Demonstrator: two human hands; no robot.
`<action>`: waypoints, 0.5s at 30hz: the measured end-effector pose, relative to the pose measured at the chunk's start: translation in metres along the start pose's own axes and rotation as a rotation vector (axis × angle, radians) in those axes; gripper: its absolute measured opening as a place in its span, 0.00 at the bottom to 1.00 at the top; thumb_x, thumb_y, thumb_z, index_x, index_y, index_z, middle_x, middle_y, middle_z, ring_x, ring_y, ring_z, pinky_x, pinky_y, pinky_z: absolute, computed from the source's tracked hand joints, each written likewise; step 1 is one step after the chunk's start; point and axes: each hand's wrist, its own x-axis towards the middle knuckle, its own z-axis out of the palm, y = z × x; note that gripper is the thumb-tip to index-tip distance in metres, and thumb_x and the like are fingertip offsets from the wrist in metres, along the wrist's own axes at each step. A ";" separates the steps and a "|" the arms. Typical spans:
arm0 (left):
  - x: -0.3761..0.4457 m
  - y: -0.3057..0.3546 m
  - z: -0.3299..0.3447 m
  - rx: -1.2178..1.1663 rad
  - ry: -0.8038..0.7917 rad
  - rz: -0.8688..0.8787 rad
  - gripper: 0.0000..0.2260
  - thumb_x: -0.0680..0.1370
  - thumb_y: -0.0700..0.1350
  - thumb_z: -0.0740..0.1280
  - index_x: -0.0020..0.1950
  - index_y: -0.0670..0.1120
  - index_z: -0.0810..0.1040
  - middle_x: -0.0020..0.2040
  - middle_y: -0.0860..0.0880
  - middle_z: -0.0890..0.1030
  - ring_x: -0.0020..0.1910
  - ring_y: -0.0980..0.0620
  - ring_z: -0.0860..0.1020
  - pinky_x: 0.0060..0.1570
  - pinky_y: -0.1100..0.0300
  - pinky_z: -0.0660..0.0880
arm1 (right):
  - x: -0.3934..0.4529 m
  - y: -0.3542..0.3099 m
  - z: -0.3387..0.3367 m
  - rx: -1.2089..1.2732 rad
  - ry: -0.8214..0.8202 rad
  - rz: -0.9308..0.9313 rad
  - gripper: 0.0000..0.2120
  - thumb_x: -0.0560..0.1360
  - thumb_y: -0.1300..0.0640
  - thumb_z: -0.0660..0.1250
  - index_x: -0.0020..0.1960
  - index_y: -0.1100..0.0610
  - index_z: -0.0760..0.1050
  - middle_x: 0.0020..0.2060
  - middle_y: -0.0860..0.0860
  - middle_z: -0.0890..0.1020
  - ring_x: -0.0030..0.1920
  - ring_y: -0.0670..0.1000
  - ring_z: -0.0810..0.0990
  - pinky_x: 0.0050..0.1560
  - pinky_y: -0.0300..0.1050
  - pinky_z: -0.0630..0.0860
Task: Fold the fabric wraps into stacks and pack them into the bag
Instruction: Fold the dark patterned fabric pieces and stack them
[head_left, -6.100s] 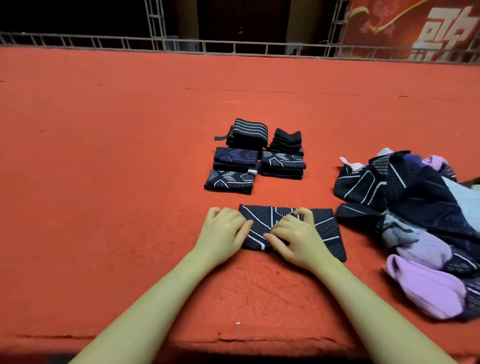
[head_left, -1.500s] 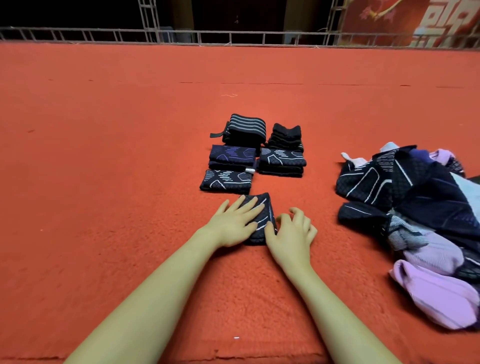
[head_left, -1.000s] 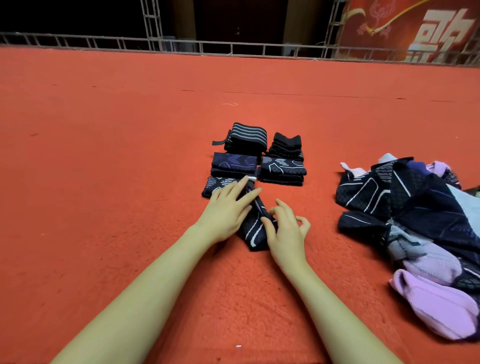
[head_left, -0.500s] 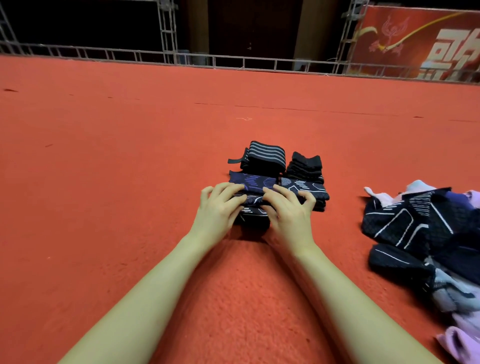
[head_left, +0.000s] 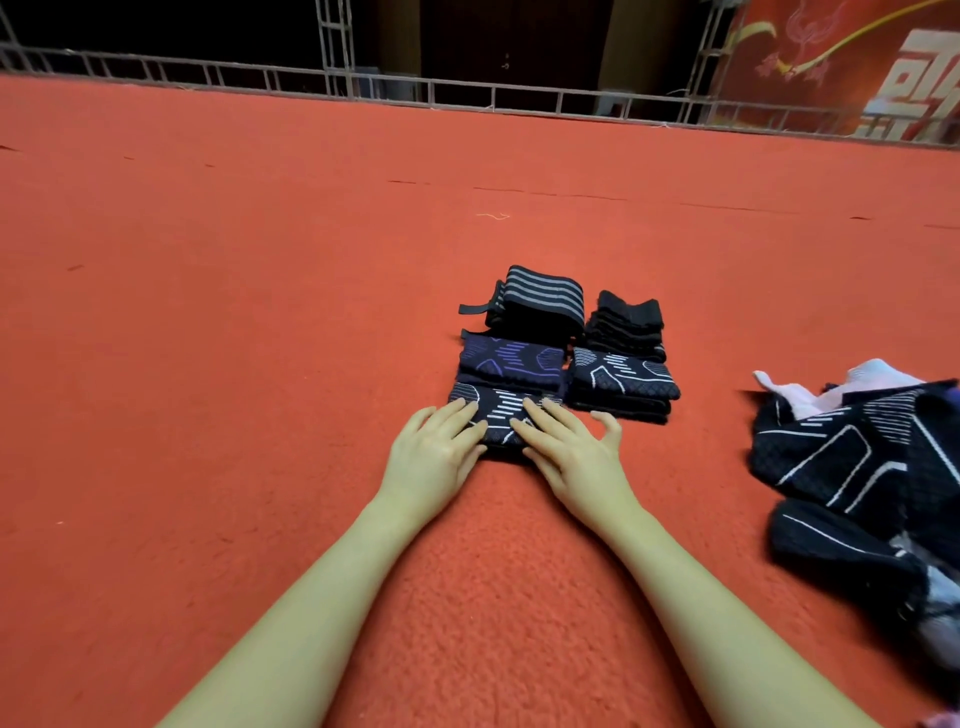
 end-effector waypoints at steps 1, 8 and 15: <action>0.000 0.002 0.000 0.001 -0.020 -0.026 0.15 0.74 0.49 0.60 0.48 0.46 0.85 0.53 0.46 0.83 0.52 0.48 0.82 0.51 0.52 0.77 | -0.001 -0.001 0.001 -0.004 -0.020 0.031 0.18 0.75 0.47 0.55 0.58 0.45 0.79 0.61 0.46 0.79 0.61 0.49 0.78 0.58 0.51 0.57; 0.002 0.016 -0.008 0.045 -0.246 -0.213 0.23 0.75 0.55 0.54 0.59 0.47 0.81 0.61 0.48 0.80 0.62 0.50 0.77 0.60 0.47 0.72 | 0.005 -0.012 -0.003 0.052 -0.255 0.234 0.18 0.81 0.47 0.55 0.70 0.40 0.67 0.75 0.46 0.62 0.75 0.50 0.59 0.68 0.59 0.52; 0.008 0.038 -0.036 0.074 -0.249 -0.192 0.22 0.81 0.55 0.53 0.72 0.49 0.69 0.75 0.48 0.64 0.74 0.50 0.61 0.73 0.50 0.52 | -0.018 -0.018 -0.027 0.325 -0.136 0.405 0.19 0.81 0.53 0.58 0.71 0.41 0.66 0.74 0.42 0.62 0.71 0.47 0.60 0.62 0.43 0.51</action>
